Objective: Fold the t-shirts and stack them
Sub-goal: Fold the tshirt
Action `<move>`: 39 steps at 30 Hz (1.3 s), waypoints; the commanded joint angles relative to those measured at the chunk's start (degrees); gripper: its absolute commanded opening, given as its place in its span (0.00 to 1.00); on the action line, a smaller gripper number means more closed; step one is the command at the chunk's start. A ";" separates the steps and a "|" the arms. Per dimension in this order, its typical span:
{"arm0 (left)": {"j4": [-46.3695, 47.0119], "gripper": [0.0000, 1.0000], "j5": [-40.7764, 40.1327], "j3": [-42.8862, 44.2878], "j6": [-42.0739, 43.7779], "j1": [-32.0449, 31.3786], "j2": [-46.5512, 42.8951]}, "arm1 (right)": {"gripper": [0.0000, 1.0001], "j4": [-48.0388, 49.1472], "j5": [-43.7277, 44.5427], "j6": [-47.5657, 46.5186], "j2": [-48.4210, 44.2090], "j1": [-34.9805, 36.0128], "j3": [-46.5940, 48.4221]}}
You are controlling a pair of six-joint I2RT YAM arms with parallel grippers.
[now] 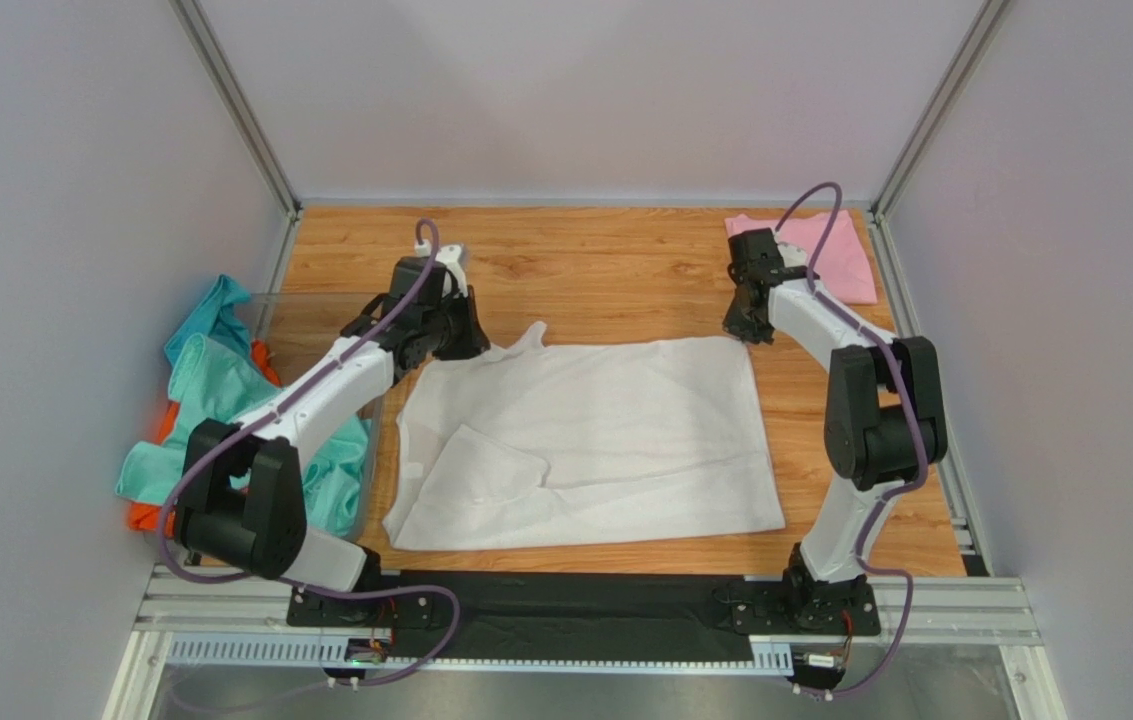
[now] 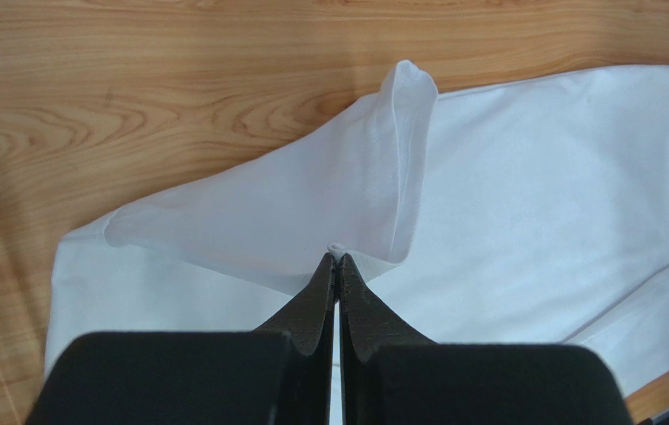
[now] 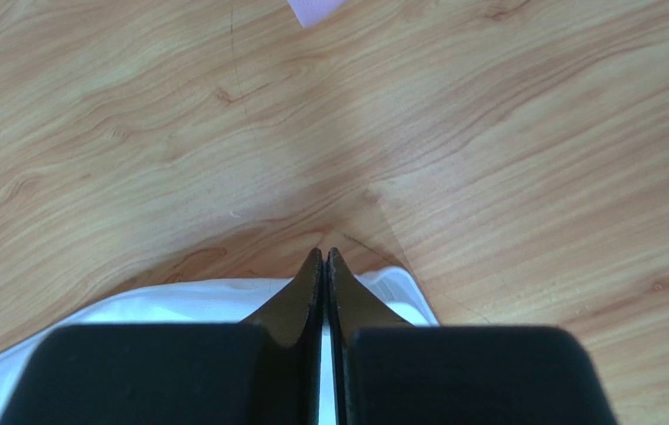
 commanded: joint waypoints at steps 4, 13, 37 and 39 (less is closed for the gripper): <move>0.10 0.00 -0.89 -6.77 -1.74 -1.14 -12.01 | 0.00 1.52 1.77 -0.48 -9.04 0.61 -6.39; -3.41 0.00 -0.19 -17.76 -7.01 -2.81 -26.34 | 0.00 1.35 1.07 -1.09 -19.15 0.88 -14.66; -21.96 0.00 -1.77 -24.44 -14.04 -2.81 -51.40 | 0.00 -2.08 -0.69 -3.29 -30.31 0.88 -23.89; -22.05 0.00 -0.72 -25.32 -14.83 -2.90 -52.45 | 0.00 -2.08 -1.13 -3.47 -31.20 0.96 -25.02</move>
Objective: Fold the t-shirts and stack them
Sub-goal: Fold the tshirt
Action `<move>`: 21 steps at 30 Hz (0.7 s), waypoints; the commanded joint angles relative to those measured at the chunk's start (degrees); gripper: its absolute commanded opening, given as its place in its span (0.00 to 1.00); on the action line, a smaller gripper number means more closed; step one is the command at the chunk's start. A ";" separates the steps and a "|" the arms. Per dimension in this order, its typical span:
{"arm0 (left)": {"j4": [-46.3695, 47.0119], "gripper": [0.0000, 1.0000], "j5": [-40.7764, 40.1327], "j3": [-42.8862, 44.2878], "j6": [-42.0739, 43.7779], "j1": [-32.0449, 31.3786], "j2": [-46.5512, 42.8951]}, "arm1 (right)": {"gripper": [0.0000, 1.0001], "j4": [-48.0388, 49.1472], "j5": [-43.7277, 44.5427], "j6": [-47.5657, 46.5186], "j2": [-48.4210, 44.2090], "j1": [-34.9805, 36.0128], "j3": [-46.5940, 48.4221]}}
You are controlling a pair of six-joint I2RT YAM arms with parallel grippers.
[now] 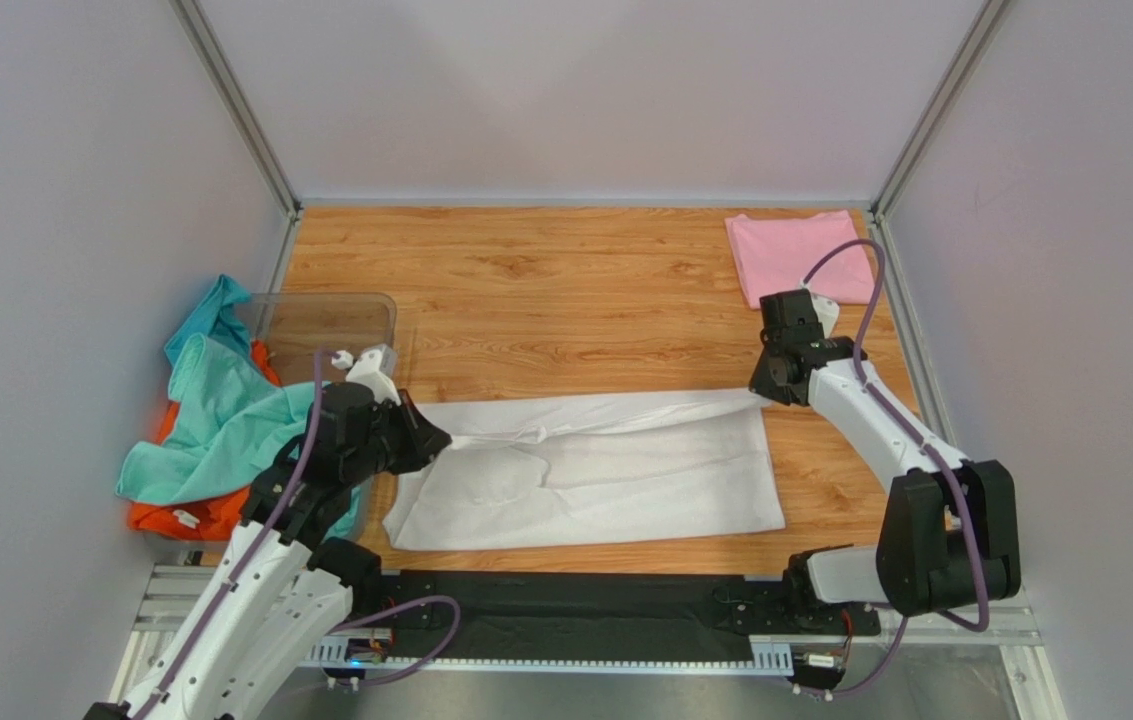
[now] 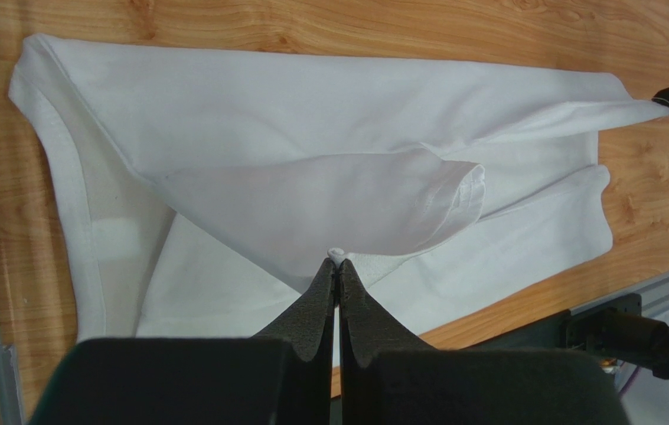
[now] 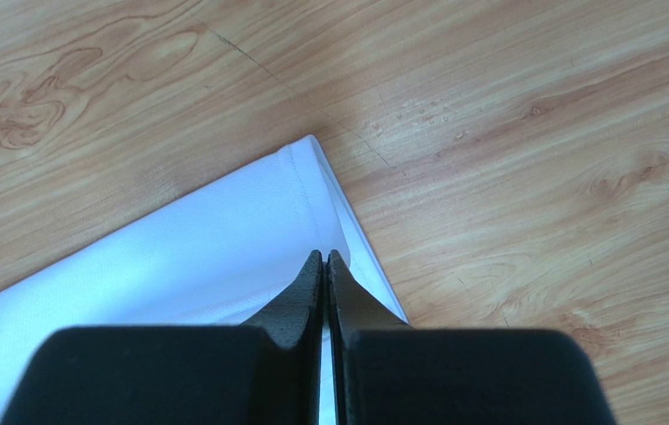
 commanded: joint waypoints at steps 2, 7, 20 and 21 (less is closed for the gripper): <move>-1.92 0.00 1.87 -2.66 -2.18 -0.08 -2.49 | 0.00 0.48 -0.45 -0.69 -3.99 0.26 -1.86; -2.62 0.00 2.40 -5.82 -4.38 -0.08 -5.31 | 0.00 1.18 -0.80 -0.26 -4.43 0.26 -4.76; -8.32 0.42 3.10 -8.12 -12.46 -0.17 -9.08 | 0.15 1.97 -1.59 1.07 -5.14 0.35 -10.57; -8.60 0.47 3.10 -7.77 -12.56 -0.17 -9.52 | 0.24 1.80 -1.59 1.24 -5.66 0.35 -10.66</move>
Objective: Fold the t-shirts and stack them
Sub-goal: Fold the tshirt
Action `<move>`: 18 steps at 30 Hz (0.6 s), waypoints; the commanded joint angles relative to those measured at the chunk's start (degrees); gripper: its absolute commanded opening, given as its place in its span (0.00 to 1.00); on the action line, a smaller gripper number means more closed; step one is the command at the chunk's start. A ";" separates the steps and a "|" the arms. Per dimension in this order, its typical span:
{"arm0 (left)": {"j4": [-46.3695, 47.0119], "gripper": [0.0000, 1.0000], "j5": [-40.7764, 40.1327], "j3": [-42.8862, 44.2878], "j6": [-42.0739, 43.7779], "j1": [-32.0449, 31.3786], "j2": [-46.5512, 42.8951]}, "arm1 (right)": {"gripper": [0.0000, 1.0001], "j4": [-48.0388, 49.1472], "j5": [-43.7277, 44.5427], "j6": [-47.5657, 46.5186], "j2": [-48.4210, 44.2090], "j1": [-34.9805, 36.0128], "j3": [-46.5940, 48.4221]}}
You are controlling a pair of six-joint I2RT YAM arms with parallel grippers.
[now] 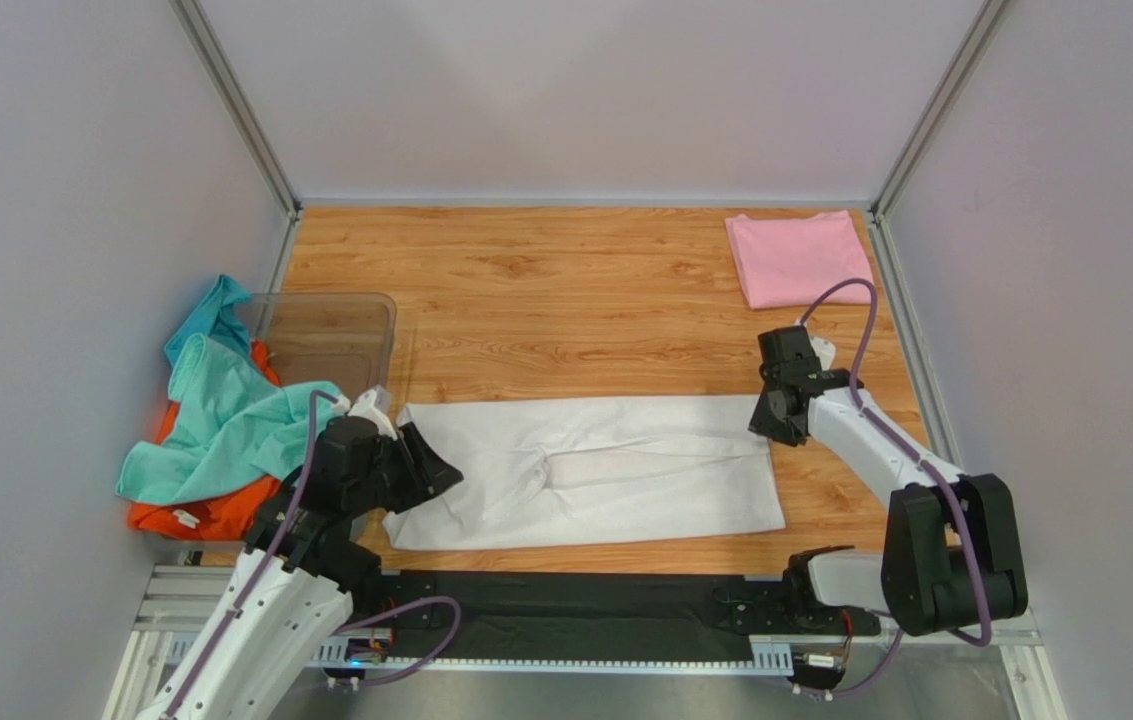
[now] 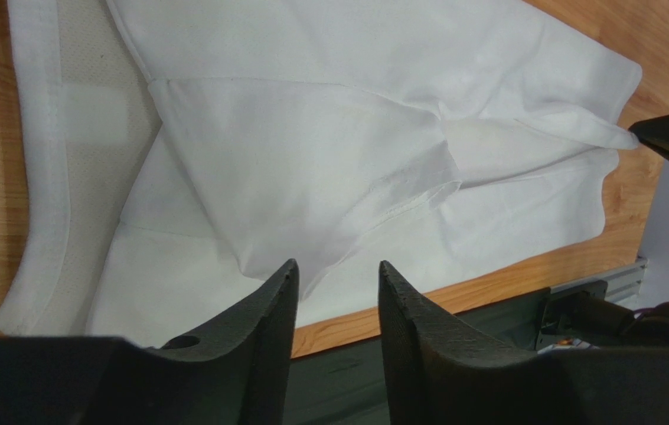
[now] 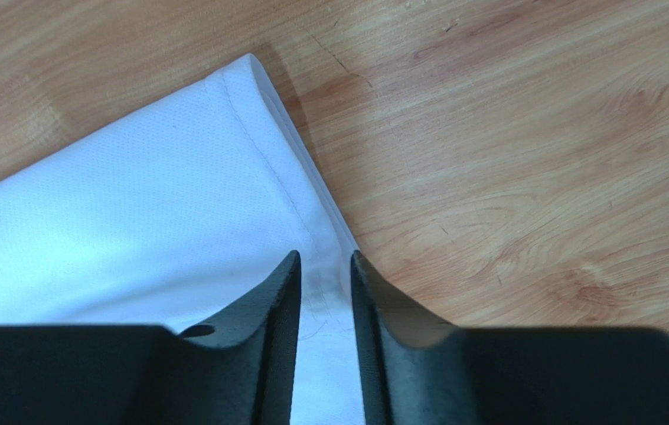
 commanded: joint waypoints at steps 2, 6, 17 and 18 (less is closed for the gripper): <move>-3.85 0.84 0.06 1.72 -2.85 -0.15 -2.25 | 0.39 0.64 0.53 0.67 -2.87 0.24 -0.30; -5.62 1.00 0.06 4.27 -1.54 -0.15 -2.08 | 0.76 -1.56 0.44 0.59 -5.59 0.24 0.93; 5.35 1.00 6.21 6.21 1.54 -0.67 10.48 | 1.00 1.76 -17.74 -2.23 -7.89 0.68 4.36; 7.19 1.00 7.26 5.86 1.37 -1.37 13.10 | 1.00 2.56 -19.58 -2.14 -7.45 1.38 4.36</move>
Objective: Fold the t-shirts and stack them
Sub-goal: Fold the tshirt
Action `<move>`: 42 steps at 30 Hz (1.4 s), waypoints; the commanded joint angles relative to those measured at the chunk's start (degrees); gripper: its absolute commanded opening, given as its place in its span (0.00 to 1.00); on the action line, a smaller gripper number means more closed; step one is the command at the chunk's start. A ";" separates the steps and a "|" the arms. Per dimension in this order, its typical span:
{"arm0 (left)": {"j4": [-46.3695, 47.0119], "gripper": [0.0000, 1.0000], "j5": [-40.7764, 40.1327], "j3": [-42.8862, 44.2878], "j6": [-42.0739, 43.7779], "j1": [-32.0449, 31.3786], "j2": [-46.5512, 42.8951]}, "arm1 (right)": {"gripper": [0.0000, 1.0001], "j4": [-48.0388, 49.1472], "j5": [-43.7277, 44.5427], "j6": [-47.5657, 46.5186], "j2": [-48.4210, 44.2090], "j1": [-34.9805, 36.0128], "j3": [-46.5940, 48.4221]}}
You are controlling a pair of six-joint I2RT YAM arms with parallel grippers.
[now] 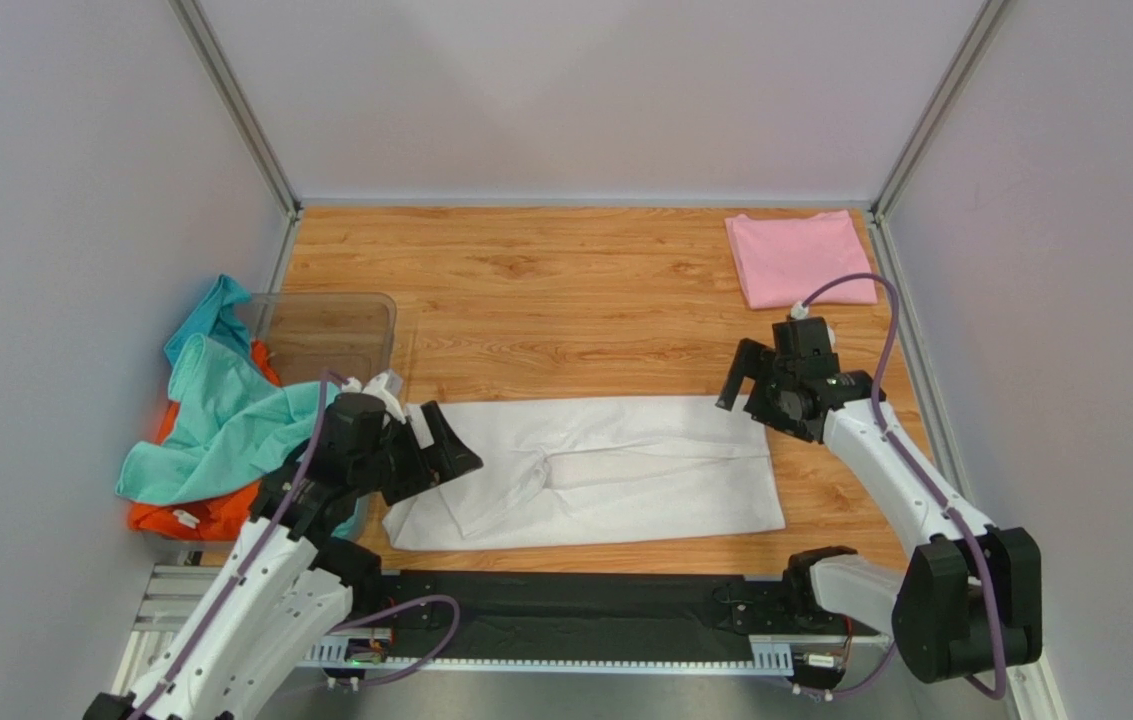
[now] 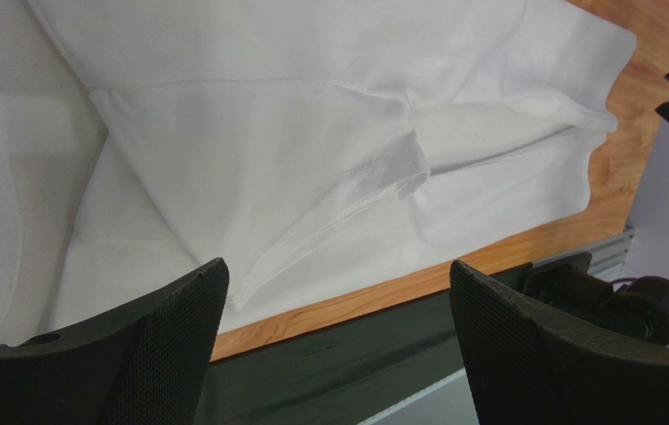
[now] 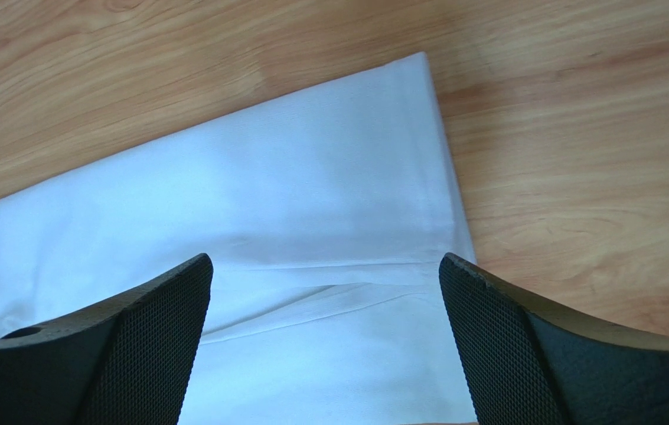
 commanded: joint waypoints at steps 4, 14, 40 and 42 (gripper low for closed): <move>17.00 1.00 4.95 -0.84 -0.21 -3.20 12.10 | 1.00 7.01 -10.21 -0.81 5.56 3.20 2.22; 29.32 1.00 5.04 -0.13 -0.04 -3.47 37.05 | 1.00 8.78 -10.39 0.07 13.83 4.53 0.30; 13.34 1.00 12.85 74.90 5.85 -2.94 102.27 | 1.00 11.50 -18.21 15.90 0.99 45.98 -10.18; 12.73 1.00 13.30 80.34 5.06 -3.20 104.74 | 1.00 11.42 -17.95 14.15 4.32 48.02 -6.40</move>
